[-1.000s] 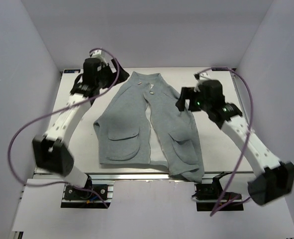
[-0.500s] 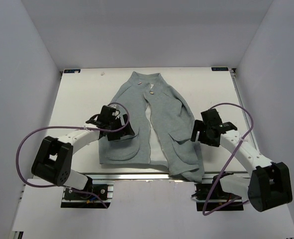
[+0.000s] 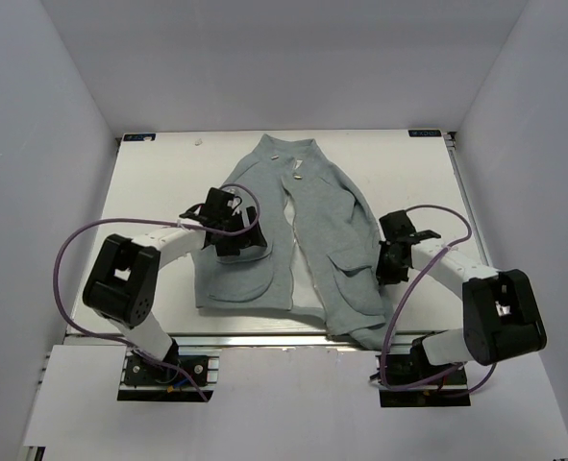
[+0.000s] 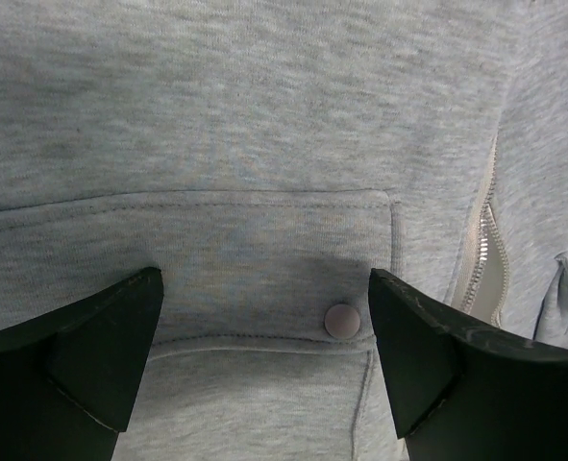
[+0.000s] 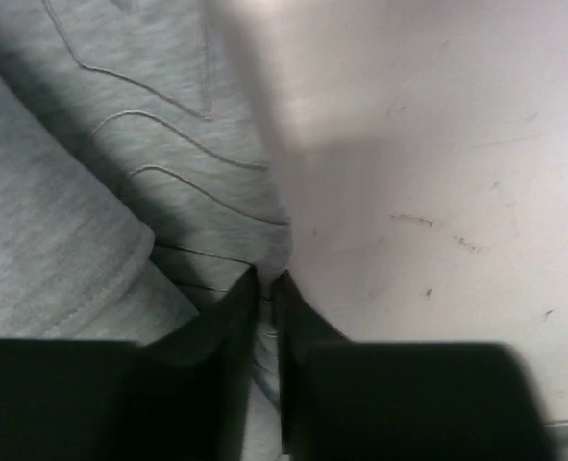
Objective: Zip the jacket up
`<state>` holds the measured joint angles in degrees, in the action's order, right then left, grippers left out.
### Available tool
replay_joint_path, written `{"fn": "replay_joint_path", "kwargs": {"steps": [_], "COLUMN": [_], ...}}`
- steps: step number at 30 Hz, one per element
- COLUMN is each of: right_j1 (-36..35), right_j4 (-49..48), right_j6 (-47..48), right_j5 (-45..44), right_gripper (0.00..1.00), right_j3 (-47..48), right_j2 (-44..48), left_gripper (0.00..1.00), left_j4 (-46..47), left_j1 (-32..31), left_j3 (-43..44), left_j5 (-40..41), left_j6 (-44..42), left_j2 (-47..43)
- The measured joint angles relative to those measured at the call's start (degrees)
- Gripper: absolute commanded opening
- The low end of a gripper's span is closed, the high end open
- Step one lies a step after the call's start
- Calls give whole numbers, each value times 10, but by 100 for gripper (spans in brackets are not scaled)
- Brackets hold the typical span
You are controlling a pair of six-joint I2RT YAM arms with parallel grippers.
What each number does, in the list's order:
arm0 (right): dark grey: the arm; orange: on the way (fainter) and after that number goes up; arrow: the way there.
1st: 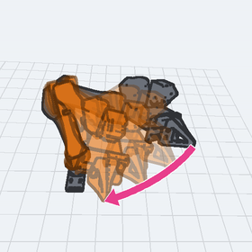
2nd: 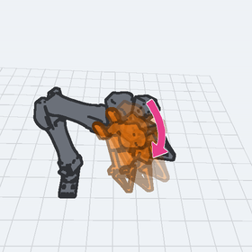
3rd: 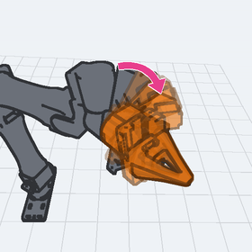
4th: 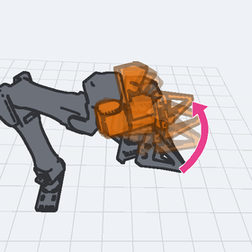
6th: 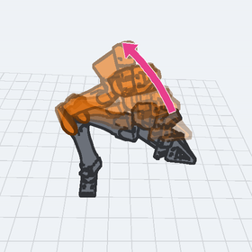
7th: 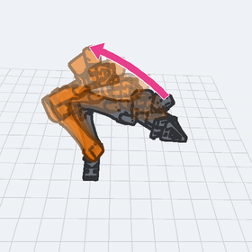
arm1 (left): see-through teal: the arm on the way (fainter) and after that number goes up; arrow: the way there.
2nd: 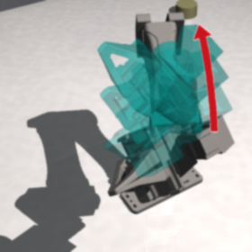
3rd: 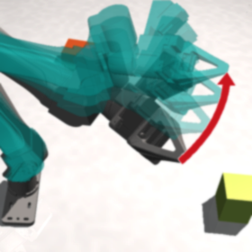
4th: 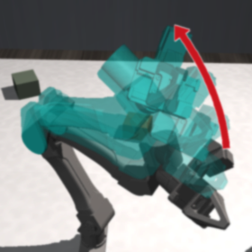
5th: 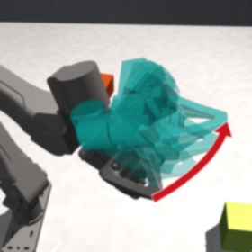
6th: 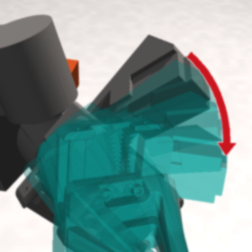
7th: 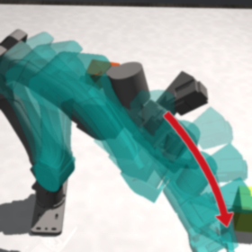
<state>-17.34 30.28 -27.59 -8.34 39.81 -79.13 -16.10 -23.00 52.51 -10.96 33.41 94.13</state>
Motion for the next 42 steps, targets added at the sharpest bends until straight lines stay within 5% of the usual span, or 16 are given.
{"fn": "replay_joint_path", "kwargs": {"steps": [7,17,20,22,23,27,35,42], "right_j1": [54,168,195,206,207,197,37,-138], "right_j4": [23,39,45,44,47,37,8,-24], "right_j6": [2,92,134,158,169,195,191,153], "right_j5": [-59,-140,-127,-103,-88,-23,83,132], "right_gripper": [0,0,35,40,51,66,67,65], "right_j3": [85,455,560,594,592,491,287,192], "right_j2": [-49,-173,-238,-265,-268,-209,43,67], "left_gripper": [98,98,98,98,98,98,98,98], "left_j4": [-2,-5,-9,-9,-11,-23,-51,-85], "left_j1": [5,63,72,74,75,75,75,74], "left_j3": [84,198,242,264,270,275,146,61], "left_j5": [3,-24,-26,-32,-36,-44,-37,3], "left_j6": [-8,-26,-38,-49,-54,-71,-68,-35], "left_j2": [73,164,193,207,210,206,15,-187]}}
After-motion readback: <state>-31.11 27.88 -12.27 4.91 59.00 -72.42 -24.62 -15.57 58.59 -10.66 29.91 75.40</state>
